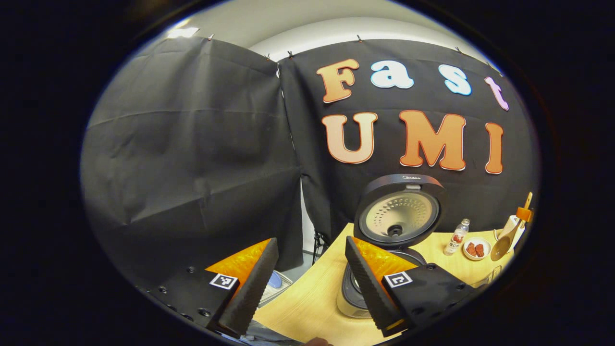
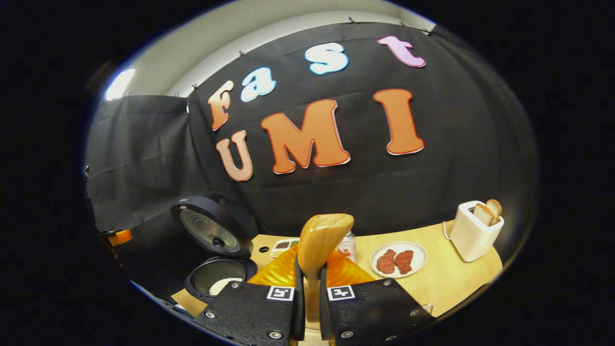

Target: Close the left gripper, press the button to open the rice cooker; take a wooden spoon from the chopstick holder with the right hand, scoop a spoonful of rice and pour it into the rice cooker, then put the wooden spoon back into the chopstick holder.

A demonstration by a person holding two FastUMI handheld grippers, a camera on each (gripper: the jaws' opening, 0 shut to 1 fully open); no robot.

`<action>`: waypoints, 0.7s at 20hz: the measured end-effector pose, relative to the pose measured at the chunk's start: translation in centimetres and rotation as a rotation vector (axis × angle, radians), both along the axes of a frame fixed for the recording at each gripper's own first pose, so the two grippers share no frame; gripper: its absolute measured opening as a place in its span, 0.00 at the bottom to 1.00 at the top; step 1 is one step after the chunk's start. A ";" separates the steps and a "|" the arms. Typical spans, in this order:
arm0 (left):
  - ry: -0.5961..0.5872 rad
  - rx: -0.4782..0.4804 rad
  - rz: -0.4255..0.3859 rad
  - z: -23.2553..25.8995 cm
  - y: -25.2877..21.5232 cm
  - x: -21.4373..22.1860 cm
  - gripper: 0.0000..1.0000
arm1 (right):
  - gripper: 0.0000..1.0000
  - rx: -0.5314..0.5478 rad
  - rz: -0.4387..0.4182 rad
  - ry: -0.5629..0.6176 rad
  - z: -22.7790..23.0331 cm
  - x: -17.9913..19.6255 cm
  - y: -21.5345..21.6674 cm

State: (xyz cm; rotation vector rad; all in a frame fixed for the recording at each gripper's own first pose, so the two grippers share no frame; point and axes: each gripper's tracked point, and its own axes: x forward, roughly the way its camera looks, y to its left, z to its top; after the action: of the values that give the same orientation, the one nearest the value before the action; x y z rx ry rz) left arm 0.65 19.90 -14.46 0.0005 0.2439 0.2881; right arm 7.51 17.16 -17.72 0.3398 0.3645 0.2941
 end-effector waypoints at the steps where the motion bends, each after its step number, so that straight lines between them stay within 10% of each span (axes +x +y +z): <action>1: -0.005 -0.003 -0.011 0.4 -0.7 -0.1 0.90 | 0.11 -0.007 -0.023 0.006 -0.3 -0.3 -1.4; 14: -0.003 -0.005 -0.066 2.5 -5.9 -1.2 0.90 | 0.11 -0.042 -0.215 0.161 -8.2 -3.0 -13.0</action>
State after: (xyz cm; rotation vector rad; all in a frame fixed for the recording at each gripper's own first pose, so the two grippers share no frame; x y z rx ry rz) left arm -0.59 13.95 -11.91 0.0030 0.2412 0.2216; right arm 4.47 4.19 -25.91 0.3587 0.4882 0.0485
